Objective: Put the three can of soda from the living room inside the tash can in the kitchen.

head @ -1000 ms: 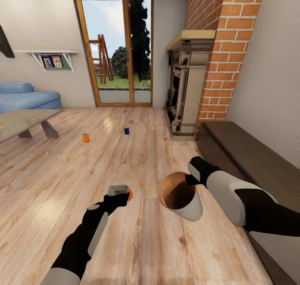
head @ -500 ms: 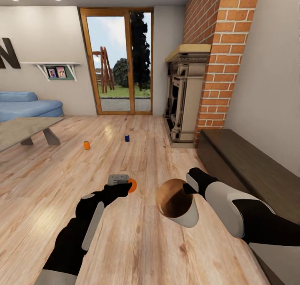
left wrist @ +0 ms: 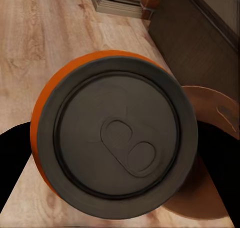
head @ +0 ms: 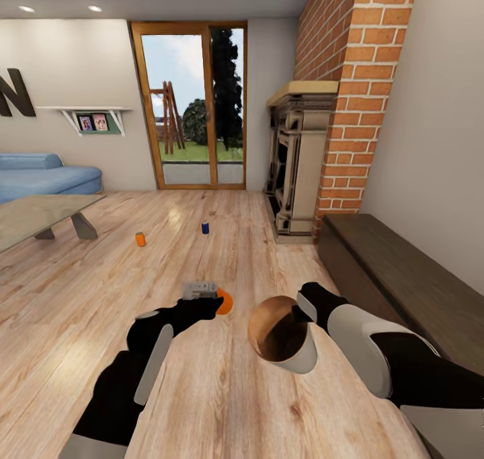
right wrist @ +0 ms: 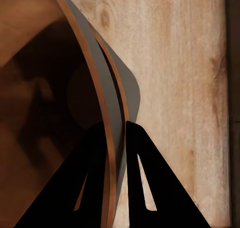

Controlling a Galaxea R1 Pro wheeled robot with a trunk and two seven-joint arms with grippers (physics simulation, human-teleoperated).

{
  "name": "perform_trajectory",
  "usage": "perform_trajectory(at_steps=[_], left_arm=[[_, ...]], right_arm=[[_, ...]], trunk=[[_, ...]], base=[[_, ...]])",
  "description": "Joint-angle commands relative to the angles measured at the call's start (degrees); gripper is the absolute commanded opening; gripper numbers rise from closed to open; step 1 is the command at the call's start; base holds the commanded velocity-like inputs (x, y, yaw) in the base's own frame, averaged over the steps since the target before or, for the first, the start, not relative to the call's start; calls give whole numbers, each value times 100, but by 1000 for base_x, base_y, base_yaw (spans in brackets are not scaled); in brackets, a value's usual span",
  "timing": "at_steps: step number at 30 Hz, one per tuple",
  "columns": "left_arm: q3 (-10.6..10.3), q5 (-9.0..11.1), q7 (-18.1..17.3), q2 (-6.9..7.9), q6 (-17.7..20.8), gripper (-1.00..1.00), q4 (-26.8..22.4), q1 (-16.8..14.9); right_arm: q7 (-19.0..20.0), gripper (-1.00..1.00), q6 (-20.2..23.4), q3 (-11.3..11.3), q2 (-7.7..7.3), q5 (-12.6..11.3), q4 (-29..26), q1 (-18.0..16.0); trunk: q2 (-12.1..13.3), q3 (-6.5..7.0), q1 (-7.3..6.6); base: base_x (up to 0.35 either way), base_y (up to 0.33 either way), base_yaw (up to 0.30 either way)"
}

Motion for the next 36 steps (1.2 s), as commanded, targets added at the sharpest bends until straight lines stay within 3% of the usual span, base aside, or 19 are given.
perform_trajectory(at_steps=[1, 6, 9, 31, 36], left_arm=[[-25, 1, 1, -2, 4, -100, 2, 1], [-138, 32, 11, -16, 16, -100, 67, -4], [-420, 42, 28, -17, 12, -100, 198, -6], [-935, 43, 13, -13, -65, -100, 271, -6], [-1004, 37, 31, -19, -235, -100, 355, -6]], right_arm=[[17, -100, -7, 1, 21, 6, -1, 1], [17, -100, -23, 7, 185, -3, 25, 17], [17, -100, -31, 7, 258, -17, 31, 21], [17, -100, -40, 3, 297, -39, 40, 22], [17, -100, -38, 3, 322, -46, 41, 22]], trunk=[[41, 19, -23], [242, 109, -133], [242, 109, -133], [242, 109, -133], [242, 109, -133]], base=[[0, 0, 0], [0, 0, 0], [0, 0, 0], [0, 0, 0], [0, 0, 0]])
